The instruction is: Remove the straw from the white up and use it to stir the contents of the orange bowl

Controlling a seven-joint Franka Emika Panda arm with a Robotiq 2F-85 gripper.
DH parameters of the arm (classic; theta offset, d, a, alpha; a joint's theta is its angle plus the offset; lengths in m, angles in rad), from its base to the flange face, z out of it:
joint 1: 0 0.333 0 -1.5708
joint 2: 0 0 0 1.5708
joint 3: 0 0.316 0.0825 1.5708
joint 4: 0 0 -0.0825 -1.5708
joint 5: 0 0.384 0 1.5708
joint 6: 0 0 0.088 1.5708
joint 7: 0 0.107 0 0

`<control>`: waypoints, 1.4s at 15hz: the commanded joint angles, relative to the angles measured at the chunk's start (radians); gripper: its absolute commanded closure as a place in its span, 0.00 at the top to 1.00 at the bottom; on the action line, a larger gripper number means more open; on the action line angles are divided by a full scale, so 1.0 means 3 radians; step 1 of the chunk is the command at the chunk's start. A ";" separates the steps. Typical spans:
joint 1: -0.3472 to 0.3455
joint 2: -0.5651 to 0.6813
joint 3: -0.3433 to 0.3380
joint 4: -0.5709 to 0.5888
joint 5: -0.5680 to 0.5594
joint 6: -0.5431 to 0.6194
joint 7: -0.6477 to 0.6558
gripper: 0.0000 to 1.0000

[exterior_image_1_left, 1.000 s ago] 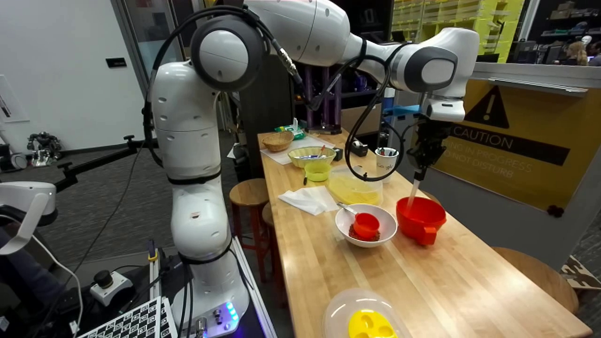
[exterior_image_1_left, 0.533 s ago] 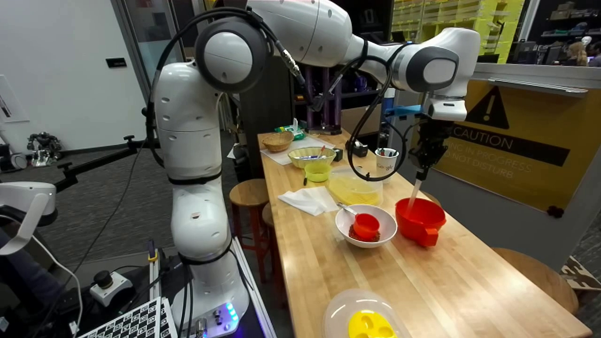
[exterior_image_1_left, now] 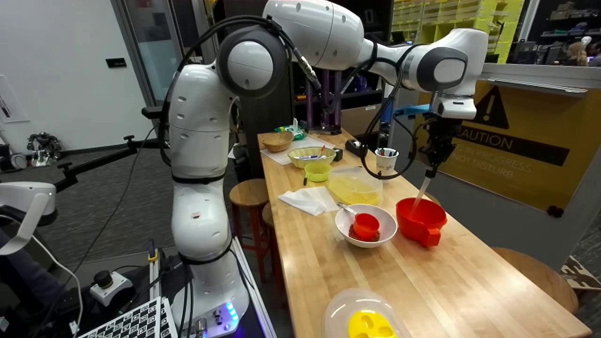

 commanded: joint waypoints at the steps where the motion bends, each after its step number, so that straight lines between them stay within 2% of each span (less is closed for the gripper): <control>1: 0.0067 0.0166 0.0010 0.0306 -0.0062 -0.0116 0.0065 0.01; 9: 0.0201 0.0210 0.0028 0.0438 -0.0155 -0.0071 0.0051 0.01; 21: -0.0103 0.0325 -0.0106 0.0467 0.0189 -0.0038 0.0039 0.01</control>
